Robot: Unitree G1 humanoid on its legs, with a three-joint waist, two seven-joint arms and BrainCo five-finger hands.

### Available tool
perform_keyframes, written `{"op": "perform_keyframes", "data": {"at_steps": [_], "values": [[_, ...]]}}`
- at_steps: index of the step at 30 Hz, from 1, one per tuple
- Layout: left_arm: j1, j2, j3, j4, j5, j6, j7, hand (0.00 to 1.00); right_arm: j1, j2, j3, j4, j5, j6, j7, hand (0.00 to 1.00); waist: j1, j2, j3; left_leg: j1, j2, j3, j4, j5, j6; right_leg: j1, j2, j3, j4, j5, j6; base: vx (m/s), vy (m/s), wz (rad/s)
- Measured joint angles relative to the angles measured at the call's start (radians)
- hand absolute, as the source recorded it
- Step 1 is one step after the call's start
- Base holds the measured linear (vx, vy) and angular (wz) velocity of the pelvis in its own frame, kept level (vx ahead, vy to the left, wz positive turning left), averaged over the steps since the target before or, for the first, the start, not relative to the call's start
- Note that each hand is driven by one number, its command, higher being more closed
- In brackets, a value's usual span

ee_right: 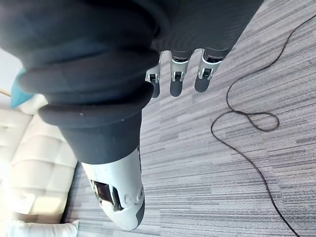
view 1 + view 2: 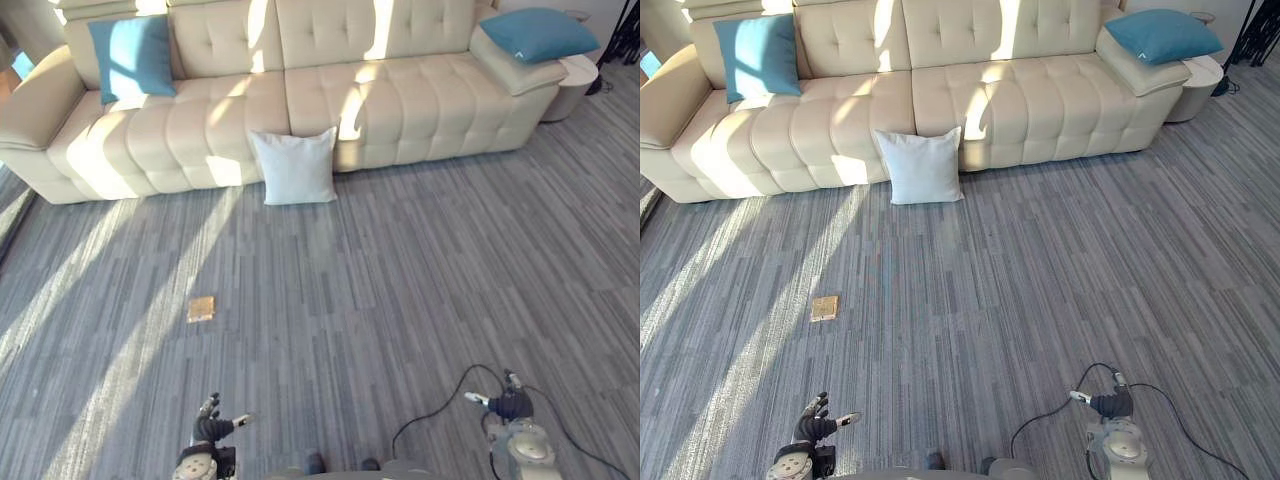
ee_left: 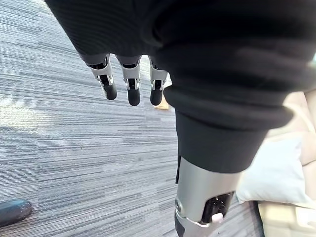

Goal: Pick up cushions and gather them together orderly.

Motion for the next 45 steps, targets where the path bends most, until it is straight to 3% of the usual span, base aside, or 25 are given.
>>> {"op": "perform_keyframes", "data": {"at_steps": [5,13,20,24,26,27,29,30,33,35,36,37,38,39,40,41,42,43,44,45], "values": [[0.001,0.002,0.000,0.000,0.000,0.000,-0.001,0.00,-0.001,-0.023,-0.004,0.003,0.002,0.002,0.000,0.00,-0.002,0.004,-0.001,-0.002,0.004,0.001,0.021,-0.012,-0.017,0.004,0.000,-0.002,0.008,-0.005,0.007,0.00,-0.006,0.00],[0.002,0.006,0.000,0.000,-0.005,0.001,-0.002,0.00,-0.005,-0.024,-0.004,0.020,0.013,0.026,-0.001,0.00,-0.003,0.014,0.002,-0.012,0.007,0.001,0.029,-0.014,-0.013,-0.009,0.000,-0.010,0.026,-0.012,0.017,-0.04,-0.015,0.02],[0.008,-0.010,0.037,-0.030,-0.027,0.011,-0.001,0.00,-0.028,-0.002,-0.005,0.023,0.061,0.030,-0.003,0.00,0.003,0.018,0.007,-0.108,0.010,0.039,0.089,-0.056,0.050,-0.082,-0.003,-0.009,0.022,-0.012,0.016,-0.05,0.020,-0.10],[0.010,-0.014,0.064,-0.090,-0.049,0.012,0.000,0.00,-0.056,0.014,-0.006,0.023,0.074,0.032,-0.005,0.00,0.009,0.017,0.012,-0.183,0.010,0.063,0.164,-0.114,0.080,-0.136,-0.015,-0.009,0.041,-0.034,0.028,-0.02,0.071,-0.15],[0.013,-0.014,0.070,-0.139,-0.065,0.011,0.002,0.00,-0.051,0.023,-0.004,0.025,0.086,0.039,-0.006,0.00,0.014,0.010,0.022,-0.212,0.008,0.078,0.242,-0.190,0.096,-0.214,-0.044,-0.021,0.222,-0.114,0.098,0.05,0.107,-0.07],[0.014,-0.014,0.072,-0.146,-0.066,0.011,0.003,0.00,-0.051,0.026,0.000,0.027,0.087,0.041,-0.006,0.00,0.019,0.006,0.027,-0.210,0.005,0.079,0.247,-0.200,0.099,-0.245,-0.055,-0.037,0.292,-0.117,0.096,0.10,0.148,-0.08],[0.005,0.001,0.067,-0.157,-0.078,0.012,0.006,0.00,-0.047,0.039,0.025,0.027,0.088,0.045,-0.006,0.00,0.023,-0.012,0.047,-0.167,-0.010,0.070,0.249,-0.228,0.121,-0.373,-0.102,-0.090,0.589,-0.125,0.081,0.19,0.110,0.01],[0.003,0.010,0.063,-0.157,-0.080,0.013,0.008,0.00,-0.046,0.043,0.039,0.027,0.089,0.047,-0.005,0.00,0.020,-0.019,0.057,-0.143,-0.011,0.064,0.252,-0.243,0.127,-0.404,-0.105,-0.094,0.646,-0.140,0.072,0.30,0.074,0.15],[-0.003,0.032,0.036,-0.157,-0.080,0.016,0.026,0.00,-0.042,0.056,0.059,0.022,0.090,0.047,-0.005,0.00,-0.001,-0.022,0.075,-0.056,-0.008,0.014,0.223,-0.267,0.121,-0.484,-0.112,-0.147,0.592,-0.162,0.066,0.42,0.048,0.41],[-0.044,0.025,0.021,-0.154,-0.081,0.016,0.026,0.00,-0.041,0.040,0.060,0.023,0.097,0.046,-0.005,0.00,-0.017,0.002,0.097,0.012,0.021,-0.032,0.176,-0.267,0.119,-0.544,-0.079,-0.174,0.433,-0.115,0.042,0.49,-0.014,0.70],[-0.062,0.019,0.020,-0.153,-0.082,0.015,0.026,0.00,-0.041,0.033,0.060,0.022,0.099,0.046,-0.005,0.00,-0.027,0.007,0.104,0.041,0.035,-0.058,0.151,-0.265,0.100,-0.565,-0.057,-0.173,0.340,-0.060,0.039,0.74,-0.060,0.93],[-0.080,0.020,0.016,-0.153,-0.081,0.014,0.026,0.00,-0.022,0.032,0.060,0.015,0.099,0.046,-0.005,0.00,-0.031,-0.003,0.106,0.083,0.038,-0.088,0.139,-0.275,0.045,-0.590,-0.046,-0.164,0.218,0.064,0.015,0.67,-0.082,0.85],[-0.080,0.020,0.016,-0.152,-0.081,0.014,0.026,0.00,-0.019,0.032,0.060,0.008,0.099,0.046,-0.005,0.00,-0.033,-0.013,0.101,0.104,0.037,-0.093,0.141,-0.287,0.023,-0.594,-0.046,-0.162,0.197,0.116,-0.003,0.85,-0.134,0.82],[-0.079,0.011,0.017,-0.144,-0.081,0.013,0.026,0.00,-0.006,0.028,0.056,0.007,0.099,0.046,-0.005,0.00,-0.040,0.000,0.106,0.124,0.052,-0.104,0.155,-0.301,-0.002,-0.593,-0.050,-0.156,0.247,0.206,-0.061,0.72,-0.140,0.53],[-0.086,0.002,0.015,-0.136,-0.080,0.014,0.024,0.00,-0.031,0.030,0.054,0.006,0.098,0.047,-0.006,0.00,-0.041,0.021,0.111,0.094,0.074,-0.091,0.242,-0.276,-0.075,-0.598,-0.055,-0.183,0.323,0.137,-0.073,0.70,-0.146,0.42],[-0.086,-0.004,0.015,-0.131,-0.080,0.014,0.023,0.00,-0.037,0.032,0.055,0.003,0.098,0.046,-0.004,0.00,-0.043,0.020,0.111,0.066,0.071,-0.073,0.312,-0.239,-0.131,-0.589,-0.064,-0.183,0.338,0.106,-0.070,0.68,-0.162,0.29],[-0.083,-0.022,0.017,-0.123,-0.079,0.015,0.022,0.00,-0.046,0.032,0.057,0.001,0.099,0.045,-0.003,0.00,-0.042,0.024,0.126,-0.001,0.089,-0.045,0.519,-0.127,-0.167,-0.517,-0.068,-0.184,0.317,0.064,-0.070,0.70,-0.188,0.27],[-0.071,-0.037,0.022,-0.123,-0.079,0.014,0.021,0.00,-0.050,0.034,0.066,0.001,0.100,0.045,-0.005,0.00,-0.028,0.024,0.148,-0.086,0.150,-0.013,0.779,-0.041,-0.159,-0.404,-0.052,-0.189,0.259,0.041,-0.069,0.69,-0.179,0.21],[-0.065,-0.040,0.026,-0.123,-0.079,0.014,0.020,0.00,-0.051,0.039,0.076,0.000,0.104,0.044,-0.006,0.00,-0.021,0.024,0.149,-0.130,0.188,0.016,0.894,-0.064,-0.120,-0.350,-0.039,-0.189,0.234,0.033,-0.074,0.64,-0.144,0.04],[-0.061,-0.041,0.029,-0.129,-0.079,0.014,0.020,0.00,-0.046,0.059,0.088,-0.032,0.121,0.044,-0.008,0.00,0.001,0.021,0.154,-0.208,0.242,0.063,1.049,-0.107,-0.056,-0.253,-0.027,-0.185,0.190,0.016,-0.086,0.57,-0.109,-0.11]]}}
